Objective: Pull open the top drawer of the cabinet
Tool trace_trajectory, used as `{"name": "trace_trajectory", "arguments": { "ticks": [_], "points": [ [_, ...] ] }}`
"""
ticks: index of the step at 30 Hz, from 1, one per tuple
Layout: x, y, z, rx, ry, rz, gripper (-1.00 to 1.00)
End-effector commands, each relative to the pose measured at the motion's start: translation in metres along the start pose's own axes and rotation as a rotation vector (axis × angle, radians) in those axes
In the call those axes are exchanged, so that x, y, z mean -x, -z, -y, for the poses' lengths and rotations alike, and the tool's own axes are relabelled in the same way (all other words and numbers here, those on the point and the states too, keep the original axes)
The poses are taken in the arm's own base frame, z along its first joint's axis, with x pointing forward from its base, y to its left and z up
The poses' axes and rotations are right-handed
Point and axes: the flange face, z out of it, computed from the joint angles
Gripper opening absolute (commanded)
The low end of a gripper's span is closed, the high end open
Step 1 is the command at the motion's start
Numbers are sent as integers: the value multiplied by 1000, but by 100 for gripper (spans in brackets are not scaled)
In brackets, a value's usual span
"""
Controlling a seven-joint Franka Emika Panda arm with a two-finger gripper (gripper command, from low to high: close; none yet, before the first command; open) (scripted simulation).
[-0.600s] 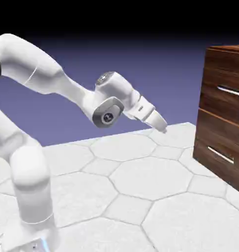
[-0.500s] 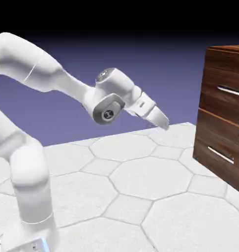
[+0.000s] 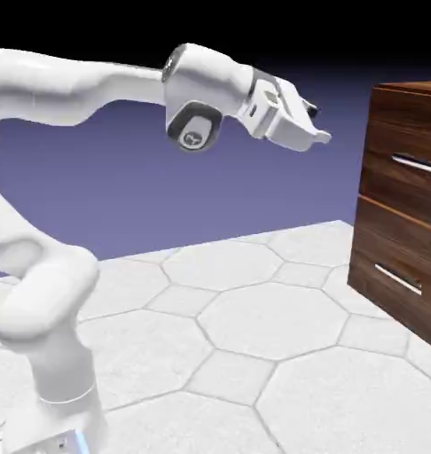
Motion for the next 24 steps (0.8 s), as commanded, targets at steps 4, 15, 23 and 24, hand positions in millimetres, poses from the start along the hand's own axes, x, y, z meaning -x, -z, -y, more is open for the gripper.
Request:
{"name": "trace_trajectory", "arguments": {
  "ticks": [4, 15, 23, 24],
  "points": [
    [4, 7, 29, -71, -88, -32, 100],
    [48, -14, 83, -236, -295, -30, 100],
    [92, -73, 92, -304, -443, 34, 100],
    [97, -83, 91, -308, -463, 45, 100]
  ]
}}
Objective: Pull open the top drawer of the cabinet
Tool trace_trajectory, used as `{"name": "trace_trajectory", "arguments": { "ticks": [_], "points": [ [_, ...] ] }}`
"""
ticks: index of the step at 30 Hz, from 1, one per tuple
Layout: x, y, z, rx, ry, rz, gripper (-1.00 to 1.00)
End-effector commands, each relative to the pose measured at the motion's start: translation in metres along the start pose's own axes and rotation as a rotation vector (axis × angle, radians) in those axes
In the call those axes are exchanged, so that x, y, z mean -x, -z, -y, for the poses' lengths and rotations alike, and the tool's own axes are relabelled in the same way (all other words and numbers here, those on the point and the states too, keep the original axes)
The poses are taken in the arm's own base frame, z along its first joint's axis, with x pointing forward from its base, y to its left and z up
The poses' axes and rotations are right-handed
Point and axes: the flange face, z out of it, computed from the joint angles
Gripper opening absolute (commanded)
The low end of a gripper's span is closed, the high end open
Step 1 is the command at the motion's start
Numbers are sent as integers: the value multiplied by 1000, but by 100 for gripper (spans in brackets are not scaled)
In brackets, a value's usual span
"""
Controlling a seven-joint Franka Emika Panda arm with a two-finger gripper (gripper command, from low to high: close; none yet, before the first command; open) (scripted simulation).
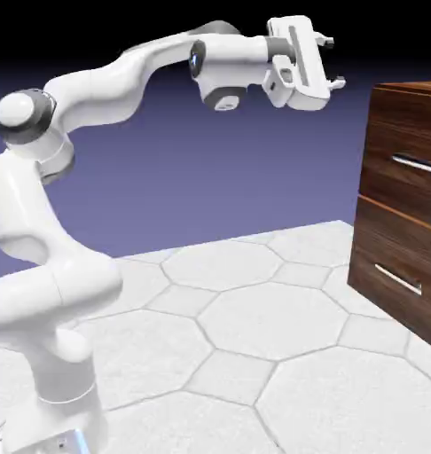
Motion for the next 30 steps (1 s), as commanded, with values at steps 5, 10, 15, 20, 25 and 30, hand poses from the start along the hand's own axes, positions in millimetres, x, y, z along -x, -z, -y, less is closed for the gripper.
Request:
{"name": "trace_trajectory", "arguments": {
  "ticks": [5, 10, 15, 20, 25, 30],
  "points": [
    [10, -48, -37, -5, -118, 40, 100],
    [8, -99, -84, 4, -257, 75, 100],
    [-4, -149, -140, 19, -421, 99, 100],
    [-28, -195, -200, 30, -612, 110, 100],
    [-31, -217, -212, 31, -656, 110, 100],
    [-28, -244, -212, 31, -656, 110, 100]
  ]
}}
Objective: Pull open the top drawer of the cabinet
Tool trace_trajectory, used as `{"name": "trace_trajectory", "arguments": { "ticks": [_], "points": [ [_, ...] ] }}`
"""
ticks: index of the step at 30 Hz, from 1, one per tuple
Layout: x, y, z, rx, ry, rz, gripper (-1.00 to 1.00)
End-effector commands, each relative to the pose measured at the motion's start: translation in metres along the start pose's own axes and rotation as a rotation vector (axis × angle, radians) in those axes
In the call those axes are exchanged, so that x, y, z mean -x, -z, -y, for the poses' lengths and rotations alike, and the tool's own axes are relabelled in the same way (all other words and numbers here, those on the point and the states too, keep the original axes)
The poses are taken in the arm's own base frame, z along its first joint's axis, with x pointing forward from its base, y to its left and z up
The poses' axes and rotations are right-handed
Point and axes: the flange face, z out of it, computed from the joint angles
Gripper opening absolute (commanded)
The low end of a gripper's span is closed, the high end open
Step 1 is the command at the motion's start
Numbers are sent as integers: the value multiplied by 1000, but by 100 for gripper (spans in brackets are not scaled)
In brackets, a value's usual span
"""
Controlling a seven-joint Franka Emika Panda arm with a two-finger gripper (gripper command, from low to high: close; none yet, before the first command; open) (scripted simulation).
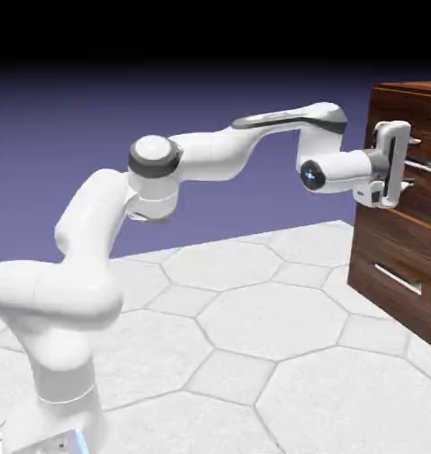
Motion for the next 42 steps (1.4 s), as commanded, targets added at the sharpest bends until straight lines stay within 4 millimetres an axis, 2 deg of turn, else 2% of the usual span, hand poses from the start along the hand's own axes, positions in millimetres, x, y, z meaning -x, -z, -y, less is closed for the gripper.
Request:
{"name": "trace_trajectory", "arguments": {
  "ticks": [1, 3, 4, 5, 11, 20, 28, 40, 41, 42],
  "points": [
    [-1, -5, 0, 0, -1, 0, 100],
    [-2, -10, 0, -1, -3, 0, 100],
    [-2, -10, 0, -1, -3, 0, -100],
    [-2, -10, 0, -1, -3, 0, -100],
    [-2, 20, 0, -1, -3, 0, -100],
    [-2, 80, 0, -1, -3, 0, -100],
    [-2, 149, 0, -1, -3, 0, -100],
    [-2, 270, 0, -1, -3, 0, -100],
    [-2, 270, 0, -1, -3, 0, 100],
    [-2, 270, 0, -1, -3, 0, 100]
  ]
}}
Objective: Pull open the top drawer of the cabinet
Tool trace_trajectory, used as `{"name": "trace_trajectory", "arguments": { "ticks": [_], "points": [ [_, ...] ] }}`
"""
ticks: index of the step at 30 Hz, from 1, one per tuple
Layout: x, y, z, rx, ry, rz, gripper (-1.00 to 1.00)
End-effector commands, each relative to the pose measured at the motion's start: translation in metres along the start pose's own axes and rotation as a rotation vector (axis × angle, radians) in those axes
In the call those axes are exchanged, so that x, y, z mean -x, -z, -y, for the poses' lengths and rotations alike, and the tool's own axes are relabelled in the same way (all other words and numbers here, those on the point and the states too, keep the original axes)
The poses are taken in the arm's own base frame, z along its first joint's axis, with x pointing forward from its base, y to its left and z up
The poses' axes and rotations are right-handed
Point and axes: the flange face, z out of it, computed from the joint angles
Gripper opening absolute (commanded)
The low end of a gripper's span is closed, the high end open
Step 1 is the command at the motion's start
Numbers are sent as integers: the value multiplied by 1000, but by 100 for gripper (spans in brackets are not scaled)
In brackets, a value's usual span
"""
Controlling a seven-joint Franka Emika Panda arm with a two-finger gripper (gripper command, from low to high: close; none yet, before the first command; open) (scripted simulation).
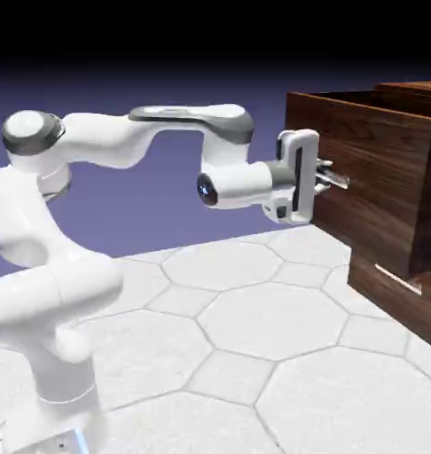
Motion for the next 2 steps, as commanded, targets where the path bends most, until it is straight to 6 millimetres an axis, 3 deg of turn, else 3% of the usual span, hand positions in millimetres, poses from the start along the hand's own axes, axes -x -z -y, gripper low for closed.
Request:
{"name": "trace_trajectory", "arguments": {
  "ticks": [1, 2],
  "points": [
    [1, 11, 0, 0, 2, 0, 100],
    [1, 21, 0, 0, 2, -1, 100]
  ]
}}
